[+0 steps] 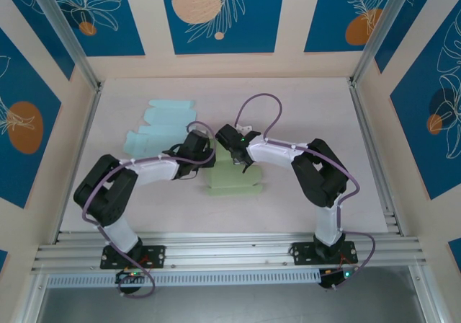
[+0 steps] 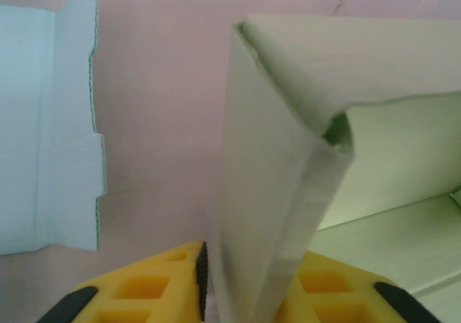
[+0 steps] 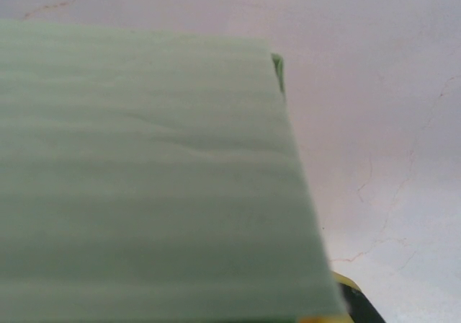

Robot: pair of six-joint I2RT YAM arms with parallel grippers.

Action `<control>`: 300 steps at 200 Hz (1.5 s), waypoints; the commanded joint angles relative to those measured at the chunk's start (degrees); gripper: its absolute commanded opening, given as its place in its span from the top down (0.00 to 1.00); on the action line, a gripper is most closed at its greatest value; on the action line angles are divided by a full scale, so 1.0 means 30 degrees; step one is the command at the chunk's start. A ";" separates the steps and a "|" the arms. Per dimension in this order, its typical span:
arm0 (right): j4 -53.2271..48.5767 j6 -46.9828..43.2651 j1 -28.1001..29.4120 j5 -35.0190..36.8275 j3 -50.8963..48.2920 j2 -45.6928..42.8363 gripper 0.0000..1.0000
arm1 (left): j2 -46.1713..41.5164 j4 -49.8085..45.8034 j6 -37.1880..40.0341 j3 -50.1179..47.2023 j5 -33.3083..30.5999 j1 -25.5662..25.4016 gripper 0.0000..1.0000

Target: Fold the paper box

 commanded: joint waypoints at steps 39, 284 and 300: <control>-0.2939 0.0440 0.0418 -0.0210 -0.0502 -0.0114 0.99 | 0.0647 -0.1481 0.0109 0.0367 -0.4236 -0.0249 0.90; -1.0185 -0.1659 -0.0657 0.0098 0.2768 0.5617 0.76 | 0.6547 -1.2621 0.0513 0.8705 -0.3103 0.1297 0.83; -0.9575 -0.2155 -0.0695 -0.0159 0.2685 0.5562 0.76 | 0.6717 -1.2432 0.0472 0.8960 -0.2812 0.1331 0.83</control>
